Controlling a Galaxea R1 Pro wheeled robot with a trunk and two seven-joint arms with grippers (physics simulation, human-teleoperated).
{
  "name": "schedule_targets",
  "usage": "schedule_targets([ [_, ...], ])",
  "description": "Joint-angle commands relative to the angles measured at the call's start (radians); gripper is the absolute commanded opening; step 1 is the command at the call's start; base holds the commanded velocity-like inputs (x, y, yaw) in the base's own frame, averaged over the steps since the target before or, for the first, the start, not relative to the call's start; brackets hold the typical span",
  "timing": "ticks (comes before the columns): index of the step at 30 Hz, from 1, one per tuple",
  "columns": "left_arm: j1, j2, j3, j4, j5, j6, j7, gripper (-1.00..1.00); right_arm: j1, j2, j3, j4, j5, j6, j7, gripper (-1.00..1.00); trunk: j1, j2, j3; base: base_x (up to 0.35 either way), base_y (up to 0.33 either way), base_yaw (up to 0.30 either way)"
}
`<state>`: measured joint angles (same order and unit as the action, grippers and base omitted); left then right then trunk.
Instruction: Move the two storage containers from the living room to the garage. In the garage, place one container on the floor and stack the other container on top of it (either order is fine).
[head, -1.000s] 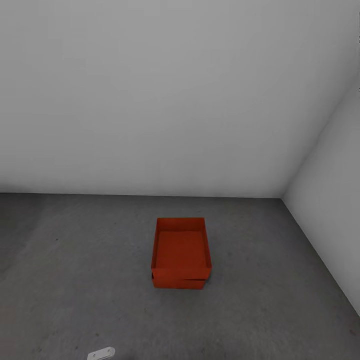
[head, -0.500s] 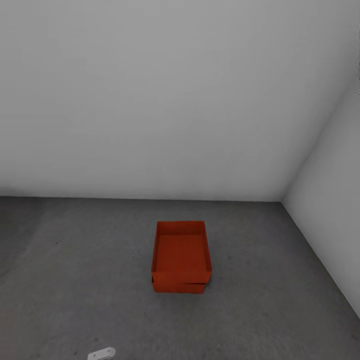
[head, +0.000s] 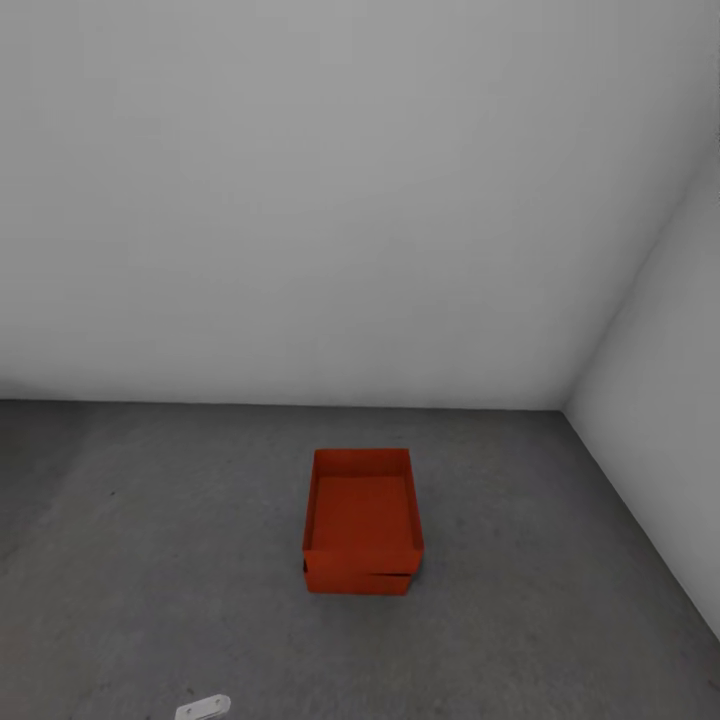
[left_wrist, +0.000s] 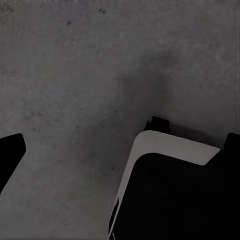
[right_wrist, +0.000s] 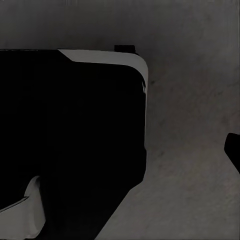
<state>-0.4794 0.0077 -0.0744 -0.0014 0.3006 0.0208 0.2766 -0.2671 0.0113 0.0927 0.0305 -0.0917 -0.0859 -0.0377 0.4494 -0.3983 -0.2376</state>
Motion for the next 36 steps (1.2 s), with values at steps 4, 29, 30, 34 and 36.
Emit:
schedule_targets([
  [4, -0.001, 0.000, -0.008, 0.000, 0.008, 0.002, 0.003, 1.00, -0.001, 0.000, 0.008, 0.003, -0.010, -0.006, -0.002, 1.00, 0.001, -0.002, 0.005, 0.000, 0.000, 0.000],
  [29, -0.001, 0.000, -0.008, 0.000, 0.007, 0.002, 0.003, 1.00, -0.001, 0.001, 0.009, 0.003, -0.008, -0.003, -0.002, 1.00, 0.001, -0.002, 0.044, 0.000, 0.000, 0.000],
  [30, -0.001, 0.000, -0.008, 0.000, 0.007, 0.002, 0.003, 1.00, -0.001, 0.001, 0.009, 0.003, -0.008, -0.003, -0.002, 1.00, 0.001, -0.002, 0.046, 0.000, 0.000, 0.000],
  [34, -0.001, 0.000, -0.008, 0.000, 0.007, 0.002, 0.003, 1.00, -0.001, 0.001, 0.009, 0.003, -0.009, -0.003, -0.002, 1.00, 0.001, -0.002, 0.052, 0.000, 0.000, 0.000],
  [36, -0.001, 0.000, -0.008, 0.000, 0.007, 0.002, 0.003, 1.00, -0.001, 0.001, 0.009, 0.003, -0.009, -0.003, -0.002, 1.00, 0.001, -0.002, 0.055, 0.000, 0.000, 0.000],
])
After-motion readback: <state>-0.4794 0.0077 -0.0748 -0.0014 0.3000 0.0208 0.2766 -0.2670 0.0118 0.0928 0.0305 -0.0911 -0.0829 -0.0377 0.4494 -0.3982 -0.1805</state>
